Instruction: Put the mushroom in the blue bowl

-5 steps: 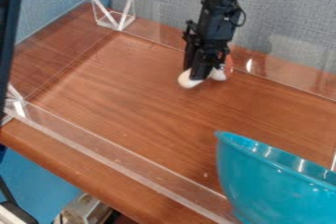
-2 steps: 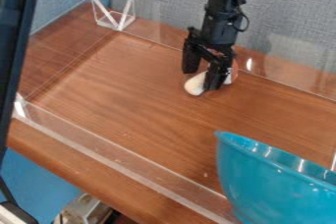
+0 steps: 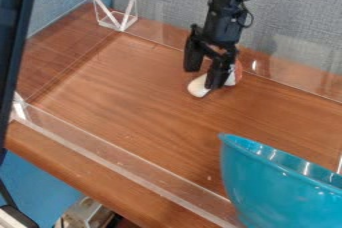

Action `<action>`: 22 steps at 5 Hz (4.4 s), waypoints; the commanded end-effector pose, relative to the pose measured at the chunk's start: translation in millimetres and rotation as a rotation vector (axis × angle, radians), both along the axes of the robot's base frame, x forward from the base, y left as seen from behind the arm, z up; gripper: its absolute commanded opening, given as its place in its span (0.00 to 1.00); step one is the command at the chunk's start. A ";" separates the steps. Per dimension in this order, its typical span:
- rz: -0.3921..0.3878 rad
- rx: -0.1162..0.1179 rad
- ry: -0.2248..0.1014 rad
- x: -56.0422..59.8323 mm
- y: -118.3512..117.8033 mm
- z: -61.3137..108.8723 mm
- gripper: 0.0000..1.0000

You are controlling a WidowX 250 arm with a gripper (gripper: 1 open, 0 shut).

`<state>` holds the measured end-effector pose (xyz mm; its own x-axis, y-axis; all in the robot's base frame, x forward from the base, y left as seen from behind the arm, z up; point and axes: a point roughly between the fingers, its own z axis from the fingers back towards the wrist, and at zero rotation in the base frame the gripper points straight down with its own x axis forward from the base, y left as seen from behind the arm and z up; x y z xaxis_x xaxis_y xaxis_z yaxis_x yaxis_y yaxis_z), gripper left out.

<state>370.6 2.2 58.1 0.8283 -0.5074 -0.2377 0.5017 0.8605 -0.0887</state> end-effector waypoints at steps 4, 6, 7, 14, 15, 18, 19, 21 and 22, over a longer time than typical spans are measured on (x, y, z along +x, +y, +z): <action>0.027 -0.006 -0.156 13.9 -6.8 42.6 1.00; 0.021 -0.004 -0.166 11.3 -14.8 44.3 1.00; -0.016 -0.008 -0.173 8.0 -16.4 39.9 1.00; 0.001 0.022 -0.128 16.6 -3.3 4.2 1.00; -0.006 0.023 -0.122 12.4 2.9 -6.5 0.00; 0.132 0.028 -0.119 -6.8 16.3 9.4 0.00; 0.170 0.030 -0.126 0.7 6.9 13.8 0.00; 0.248 0.049 -0.138 14.9 -5.1 33.3 0.00; 0.289 0.061 -0.142 18.7 -6.7 46.2 0.00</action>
<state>382.7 0.5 80.7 0.9513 -0.2331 -0.2019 0.2386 0.9711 0.0030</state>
